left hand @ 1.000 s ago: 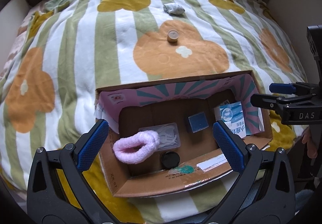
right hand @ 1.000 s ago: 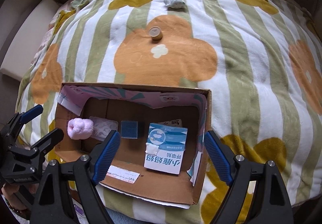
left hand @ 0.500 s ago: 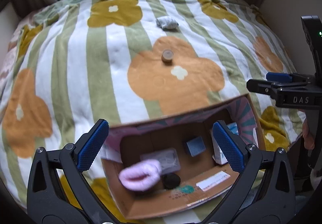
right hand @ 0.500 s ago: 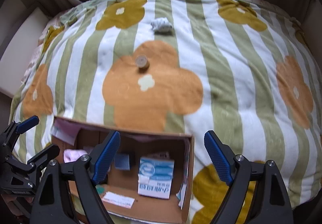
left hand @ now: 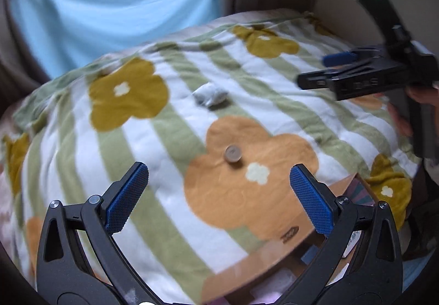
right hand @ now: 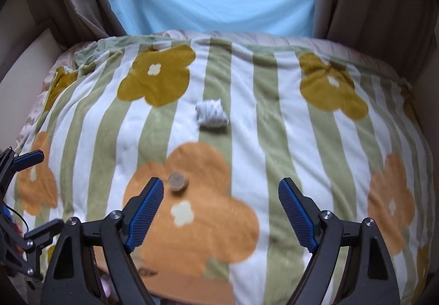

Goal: Organize objects
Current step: 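Move both tools back over the blanket toward the cream jar and white sock, then grasp the cream jar with the left tool while the right tool grasps the white sock, then lift both items and carry them over the cardboard box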

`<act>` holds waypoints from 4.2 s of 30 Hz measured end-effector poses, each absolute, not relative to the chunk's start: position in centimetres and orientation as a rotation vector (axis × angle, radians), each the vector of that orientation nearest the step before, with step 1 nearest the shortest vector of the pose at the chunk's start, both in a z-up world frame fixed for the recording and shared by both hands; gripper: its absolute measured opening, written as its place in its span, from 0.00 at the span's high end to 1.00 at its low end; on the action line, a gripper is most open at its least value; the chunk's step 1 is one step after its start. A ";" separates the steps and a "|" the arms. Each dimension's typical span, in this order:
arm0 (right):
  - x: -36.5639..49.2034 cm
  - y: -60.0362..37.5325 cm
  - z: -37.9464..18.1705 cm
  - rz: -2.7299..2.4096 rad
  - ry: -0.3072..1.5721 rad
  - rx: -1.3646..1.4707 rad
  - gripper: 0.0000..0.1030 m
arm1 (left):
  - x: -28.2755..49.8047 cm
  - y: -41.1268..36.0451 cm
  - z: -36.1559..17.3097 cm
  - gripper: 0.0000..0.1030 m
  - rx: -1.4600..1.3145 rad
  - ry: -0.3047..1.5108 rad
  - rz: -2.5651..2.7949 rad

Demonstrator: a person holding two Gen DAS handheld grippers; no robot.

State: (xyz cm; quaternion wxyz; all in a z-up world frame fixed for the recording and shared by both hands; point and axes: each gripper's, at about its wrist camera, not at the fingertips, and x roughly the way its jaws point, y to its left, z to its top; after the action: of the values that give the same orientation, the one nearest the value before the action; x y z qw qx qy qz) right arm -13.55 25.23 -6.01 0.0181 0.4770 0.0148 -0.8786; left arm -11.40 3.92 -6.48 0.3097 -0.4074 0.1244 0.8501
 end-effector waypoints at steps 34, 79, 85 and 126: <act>-29.8 23.1 -21.2 -2.605 0.167 1.437 0.20 | -19.7 12.0 -25.5 0.33 -0.987 0.558 1.880; -23.5 23.0 -7.4 -2.641 -0.011 1.306 0.60 | -17.1 8.6 -12.1 0.70 -0.943 0.486 2.058; -17.9 22.5 -3.3 -2.624 0.004 1.282 0.60 | -13.9 6.8 -8.1 0.70 -0.978 0.441 2.161; 7.3 19.4 -12.4 -2.357 -0.067 1.583 0.60 | 7.8 2.5 -15.6 0.70 -1.563 0.085 2.448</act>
State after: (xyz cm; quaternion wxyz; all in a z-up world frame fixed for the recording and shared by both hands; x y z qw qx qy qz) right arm 7.28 19.43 -12.36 0.1504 0.5511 -0.0232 -0.8205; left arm 7.79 2.50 -15.60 0.1175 -0.5343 0.0290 0.8366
